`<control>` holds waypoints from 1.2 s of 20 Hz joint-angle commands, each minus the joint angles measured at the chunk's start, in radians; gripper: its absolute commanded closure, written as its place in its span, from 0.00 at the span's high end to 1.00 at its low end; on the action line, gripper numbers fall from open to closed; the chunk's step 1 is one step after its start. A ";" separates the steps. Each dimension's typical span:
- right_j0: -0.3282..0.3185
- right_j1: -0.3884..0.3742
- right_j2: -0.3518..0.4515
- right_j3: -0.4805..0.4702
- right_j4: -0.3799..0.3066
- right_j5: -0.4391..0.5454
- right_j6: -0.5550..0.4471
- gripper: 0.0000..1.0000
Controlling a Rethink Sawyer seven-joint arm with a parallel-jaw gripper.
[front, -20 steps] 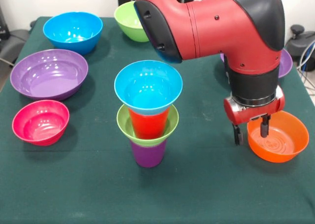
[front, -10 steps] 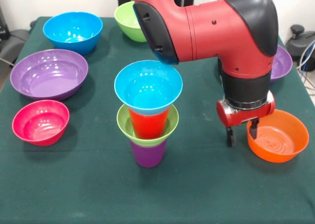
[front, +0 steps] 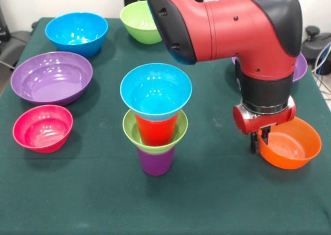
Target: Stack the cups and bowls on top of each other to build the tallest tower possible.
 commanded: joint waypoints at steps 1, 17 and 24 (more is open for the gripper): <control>0.038 0.011 -0.037 -0.010 -0.007 -0.033 0.144 0.00; 0.063 -0.097 -0.036 0.013 0.083 0.071 0.156 0.00; 0.066 -0.073 -0.040 -0.011 0.100 0.052 0.134 0.00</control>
